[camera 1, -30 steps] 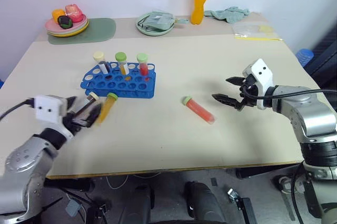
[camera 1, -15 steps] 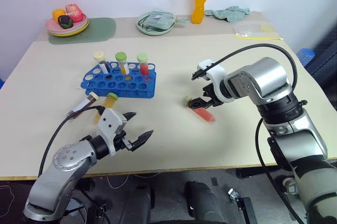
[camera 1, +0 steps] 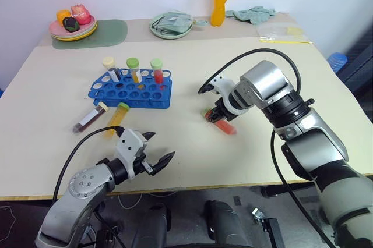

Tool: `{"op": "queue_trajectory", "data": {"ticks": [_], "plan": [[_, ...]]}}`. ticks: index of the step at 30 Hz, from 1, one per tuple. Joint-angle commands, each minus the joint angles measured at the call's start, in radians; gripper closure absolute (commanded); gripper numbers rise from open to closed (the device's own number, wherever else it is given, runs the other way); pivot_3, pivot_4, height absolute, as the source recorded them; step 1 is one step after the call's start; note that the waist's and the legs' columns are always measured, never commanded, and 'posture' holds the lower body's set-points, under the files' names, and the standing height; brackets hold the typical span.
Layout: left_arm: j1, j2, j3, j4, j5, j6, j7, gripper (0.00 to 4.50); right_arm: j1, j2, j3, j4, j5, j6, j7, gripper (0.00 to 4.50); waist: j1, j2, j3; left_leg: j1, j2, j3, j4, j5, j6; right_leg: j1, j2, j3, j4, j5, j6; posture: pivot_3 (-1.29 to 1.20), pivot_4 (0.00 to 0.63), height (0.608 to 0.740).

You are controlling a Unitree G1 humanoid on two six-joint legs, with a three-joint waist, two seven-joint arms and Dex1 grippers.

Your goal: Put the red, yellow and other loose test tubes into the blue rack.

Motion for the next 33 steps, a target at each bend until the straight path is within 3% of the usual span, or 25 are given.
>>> {"op": "queue_trajectory", "data": {"ticks": [1,5,7,11,15,19,24,33], "plan": [[0.023,0.000,0.012,-0.045,0.006,-0.026,0.005,0.00,-0.040,-0.063,-0.007,-0.152,0.047,-0.015,0.057,3.81,0.000,0.000,0.000,0.000,0.000,0.000,0.000,0.000,0.000,0.000,0.000,0.000,0.000,0.000,0.000,0.00,0.150,0.740],[0.038,-0.002,0.022,-0.038,0.007,-0.034,0.008,0.00,0.017,-0.062,-0.124,-0.231,0.080,-0.088,0.083,3.81,0.000,0.000,0.000,0.000,0.000,0.000,0.000,0.000,0.000,0.000,0.000,0.000,0.000,0.000,0.000,0.00,0.150,0.740],[0.046,-0.007,0.038,-0.032,0.001,-0.035,0.012,0.00,0.079,-0.024,-0.221,-0.300,0.102,-0.216,0.089,3.81,0.000,0.000,0.000,0.000,0.000,0.000,0.000,0.000,0.000,0.000,0.000,0.000,0.000,0.000,0.000,0.00,0.150,0.740],[0.071,-0.026,0.100,0.018,0.015,-0.078,0.042,0.00,0.249,0.164,-0.383,-0.433,0.088,-0.685,0.043,3.81,-0.007,0.000,0.000,0.000,0.001,0.001,-0.001,-0.001,0.001,0.000,0.001,0.000,0.000,0.000,0.000,0.00,0.150,0.740],[0.033,-0.099,0.217,0.141,0.075,-0.189,0.163,0.00,0.333,0.457,-0.498,-0.331,0.135,-0.914,-0.082,3.81,-0.018,0.000,0.000,0.000,0.002,0.000,0.000,-0.001,0.001,0.000,0.002,0.000,0.001,0.000,0.000,0.00,0.150,0.740],[-0.005,-0.136,0.282,0.196,0.096,-0.244,0.218,0.00,0.368,0.598,-0.442,-0.127,-0.024,-1.221,-0.173,3.81,-0.018,-0.003,-0.002,0.001,0.001,-0.001,0.000,0.000,0.000,0.000,0.001,0.000,0.003,0.000,0.000,0.00,0.150,0.740],[-0.007,-0.141,0.298,0.187,0.092,-0.247,0.217,0.00,0.334,0.673,-0.434,0.094,-0.090,-1.441,-0.219,3.81,-0.022,-0.003,-0.002,0.001,0.000,0.000,0.000,0.000,0.000,0.000,0.000,0.000,0.001,0.000,0.000,0.00,0.150,0.740],[0.001,-0.143,0.299,0.165,0.091,-0.236,0.216,0.00,0.286,0.703,-0.398,0.294,-0.136,-1.580,-0.228,3.81,-0.026,-0.002,-0.001,0.001,0.001,-0.001,-0.001,0.000,0.000,-0.001,0.001,0.000,0.002,0.000,0.000,0.00,0.150,0.740]]}}
